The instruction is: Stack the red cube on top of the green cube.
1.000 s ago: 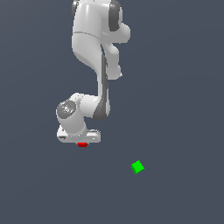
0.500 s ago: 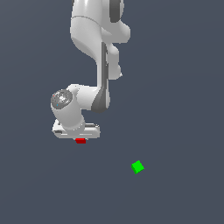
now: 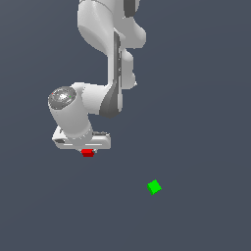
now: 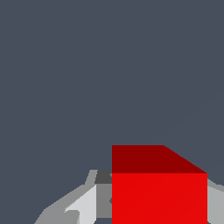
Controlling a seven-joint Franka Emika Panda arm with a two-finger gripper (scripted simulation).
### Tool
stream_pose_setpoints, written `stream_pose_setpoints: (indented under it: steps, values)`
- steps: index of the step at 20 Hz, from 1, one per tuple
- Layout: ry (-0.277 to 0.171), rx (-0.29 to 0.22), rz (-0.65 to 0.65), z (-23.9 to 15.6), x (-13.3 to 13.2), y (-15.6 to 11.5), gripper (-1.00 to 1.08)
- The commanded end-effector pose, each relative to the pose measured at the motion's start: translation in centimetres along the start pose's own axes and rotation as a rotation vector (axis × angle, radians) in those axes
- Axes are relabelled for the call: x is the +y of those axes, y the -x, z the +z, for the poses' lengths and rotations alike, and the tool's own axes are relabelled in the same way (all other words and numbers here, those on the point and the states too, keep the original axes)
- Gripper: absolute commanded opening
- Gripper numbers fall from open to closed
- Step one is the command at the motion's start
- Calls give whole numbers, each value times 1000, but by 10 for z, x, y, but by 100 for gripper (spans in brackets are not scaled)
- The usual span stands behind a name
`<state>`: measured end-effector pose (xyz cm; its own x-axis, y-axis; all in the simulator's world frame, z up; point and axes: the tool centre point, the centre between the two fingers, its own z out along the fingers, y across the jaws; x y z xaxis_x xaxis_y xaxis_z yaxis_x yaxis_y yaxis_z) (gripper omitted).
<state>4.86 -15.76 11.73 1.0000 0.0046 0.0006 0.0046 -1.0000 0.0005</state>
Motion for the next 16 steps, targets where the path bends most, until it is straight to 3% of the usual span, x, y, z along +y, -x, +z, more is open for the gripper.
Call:
stream_pose_setpoints:
  steps: [1, 8, 16]
  values:
    - [0, -1, 0, -2, 0, 0, -100]
    - [0, 0, 0, 1, -14, -6, -100]
    - [0, 0, 0, 14, -74, -31, -100]
